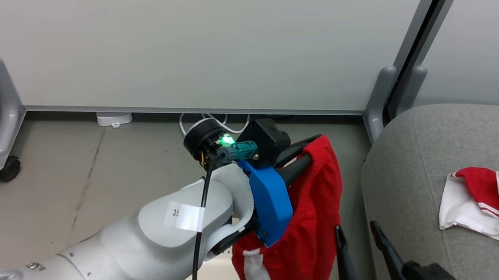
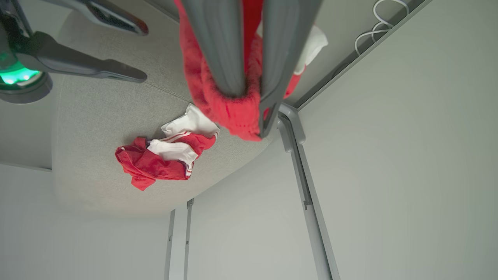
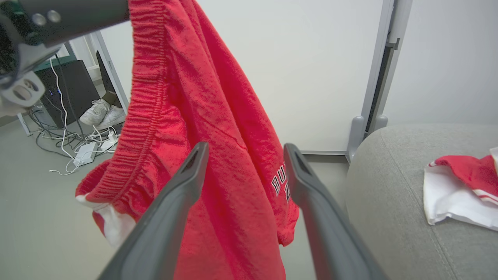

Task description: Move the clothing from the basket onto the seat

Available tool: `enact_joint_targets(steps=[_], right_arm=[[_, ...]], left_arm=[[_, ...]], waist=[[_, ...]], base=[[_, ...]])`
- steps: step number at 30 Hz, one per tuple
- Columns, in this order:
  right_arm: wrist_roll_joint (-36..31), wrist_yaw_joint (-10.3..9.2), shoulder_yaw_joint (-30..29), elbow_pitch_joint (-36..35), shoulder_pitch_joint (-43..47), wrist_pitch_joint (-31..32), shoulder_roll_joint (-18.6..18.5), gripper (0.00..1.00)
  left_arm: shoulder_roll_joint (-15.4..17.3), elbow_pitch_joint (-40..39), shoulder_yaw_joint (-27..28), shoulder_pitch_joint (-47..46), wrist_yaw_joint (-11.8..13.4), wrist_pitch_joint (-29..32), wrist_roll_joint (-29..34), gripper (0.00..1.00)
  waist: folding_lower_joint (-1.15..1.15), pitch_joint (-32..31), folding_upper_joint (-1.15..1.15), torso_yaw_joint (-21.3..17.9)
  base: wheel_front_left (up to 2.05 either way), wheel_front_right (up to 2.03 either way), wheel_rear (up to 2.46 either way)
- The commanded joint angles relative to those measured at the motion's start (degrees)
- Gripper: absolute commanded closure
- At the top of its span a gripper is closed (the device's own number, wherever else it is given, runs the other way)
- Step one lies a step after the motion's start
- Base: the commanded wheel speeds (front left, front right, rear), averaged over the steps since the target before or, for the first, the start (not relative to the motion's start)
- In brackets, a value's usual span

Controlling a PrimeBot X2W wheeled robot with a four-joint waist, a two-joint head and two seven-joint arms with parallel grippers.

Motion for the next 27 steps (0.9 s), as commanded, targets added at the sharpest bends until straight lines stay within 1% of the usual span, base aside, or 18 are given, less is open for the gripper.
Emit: enact_joint_targets(steps=[1,5,10,11,18,27], right_arm=[[-0.08,0.01,0.62,0.15,-1.09,0.4,-0.01,0.0],[-0.69,0.01,2.03,1.72,-3.59,2.07,-0.02,0.0],[-1.37,0.01,3.93,6.13,-8.38,3.76,-0.02,0.0],[-1.37,0.01,3.93,6.13,-8.38,3.76,-0.02,0.0],[0.01,0.01,6.49,14.59,-14.74,4.24,-0.02,0.0],[3.54,0.01,11.85,25.19,-21.86,1.32,-0.02,0.0]], left_arm=[[0.04,0.24,-0.29,-0.89,0.24,-0.41,-0.4,1.0],[0.03,0.2,-1.32,-1.38,0.32,-0.73,-1.29,1.0],[0.02,0.05,-2.32,-1.78,0.27,-1.02,-2.14,1.0],[0.02,0.05,-2.32,-1.78,0.27,-1.02,-2.14,1.0],[0.03,-0.41,-3.29,-2.18,-0.11,-1.24,-3.0,1.0],[0.02,-1.13,-3.96,-2.53,-0.34,-1.48,-3.65,1.0]], waist=[[0.0,0.05,0.0,-0.03],[0.0,0.33,0.0,0.04],[0.0,0.74,0.0,0.41],[0.0,0.74,0.0,0.41],[0.0,1.06,0.0,1.13],[0.0,1.27,0.0,1.92]], base=[[0.0,0.0,0.0],[0.0,0.0,0.0],[0.0,0.0,0.0],[0.0,0.0,0.0],[0.0,0.0,0.0],[0.0,0.0,0.0]])
